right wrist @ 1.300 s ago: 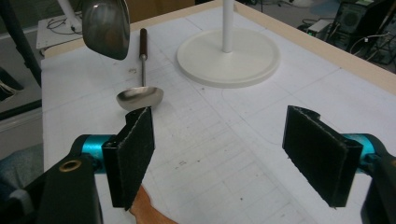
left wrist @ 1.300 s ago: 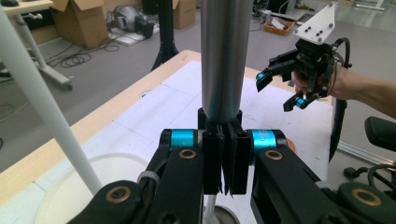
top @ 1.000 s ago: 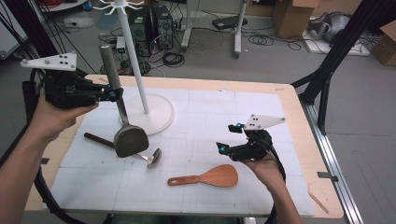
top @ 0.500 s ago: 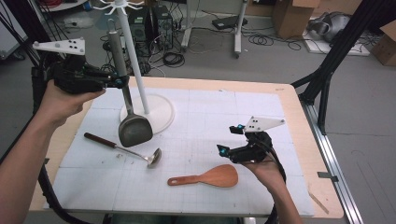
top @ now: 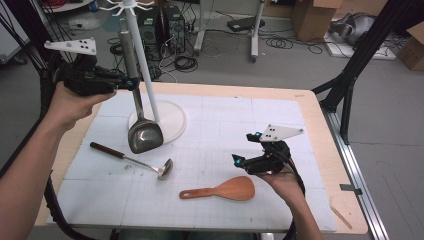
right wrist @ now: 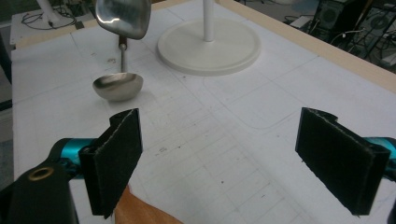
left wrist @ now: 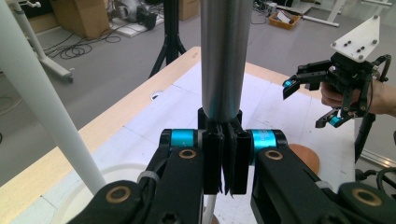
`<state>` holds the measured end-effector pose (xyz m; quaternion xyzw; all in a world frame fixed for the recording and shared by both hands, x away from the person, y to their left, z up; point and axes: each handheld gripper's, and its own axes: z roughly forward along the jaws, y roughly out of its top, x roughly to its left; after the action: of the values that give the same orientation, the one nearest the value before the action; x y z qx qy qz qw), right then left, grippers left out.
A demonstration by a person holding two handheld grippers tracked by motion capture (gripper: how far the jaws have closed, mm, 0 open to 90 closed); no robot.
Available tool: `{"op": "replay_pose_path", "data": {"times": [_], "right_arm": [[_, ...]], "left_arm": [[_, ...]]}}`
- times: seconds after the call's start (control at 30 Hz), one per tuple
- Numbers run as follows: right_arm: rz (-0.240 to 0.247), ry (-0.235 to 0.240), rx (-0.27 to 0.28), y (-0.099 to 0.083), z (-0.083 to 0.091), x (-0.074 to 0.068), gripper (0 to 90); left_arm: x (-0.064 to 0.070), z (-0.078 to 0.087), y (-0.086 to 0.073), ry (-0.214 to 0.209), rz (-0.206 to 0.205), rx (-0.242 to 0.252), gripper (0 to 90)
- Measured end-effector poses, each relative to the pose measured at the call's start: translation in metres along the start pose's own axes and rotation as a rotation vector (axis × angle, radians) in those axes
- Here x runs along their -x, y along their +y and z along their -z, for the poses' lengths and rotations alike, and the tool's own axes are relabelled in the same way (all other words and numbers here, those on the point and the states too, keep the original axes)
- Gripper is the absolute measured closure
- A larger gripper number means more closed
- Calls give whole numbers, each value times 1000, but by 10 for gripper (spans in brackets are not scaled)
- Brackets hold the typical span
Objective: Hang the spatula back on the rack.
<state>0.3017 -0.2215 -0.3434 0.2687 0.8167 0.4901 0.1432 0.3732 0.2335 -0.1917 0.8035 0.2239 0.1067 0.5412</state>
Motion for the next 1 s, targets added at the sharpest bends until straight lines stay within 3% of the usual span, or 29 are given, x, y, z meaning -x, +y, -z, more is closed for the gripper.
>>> {"op": "replay_pose_path", "data": {"times": [0.27,1.0], "right_arm": [[-4,-1,4,-1,-1,2,113],[-44,-6,3,-11,-4,7,97]], "left_arm": [[-3,-3,0,1,0,-1,869],[-21,-19,8,25,50,-3,869]]}}
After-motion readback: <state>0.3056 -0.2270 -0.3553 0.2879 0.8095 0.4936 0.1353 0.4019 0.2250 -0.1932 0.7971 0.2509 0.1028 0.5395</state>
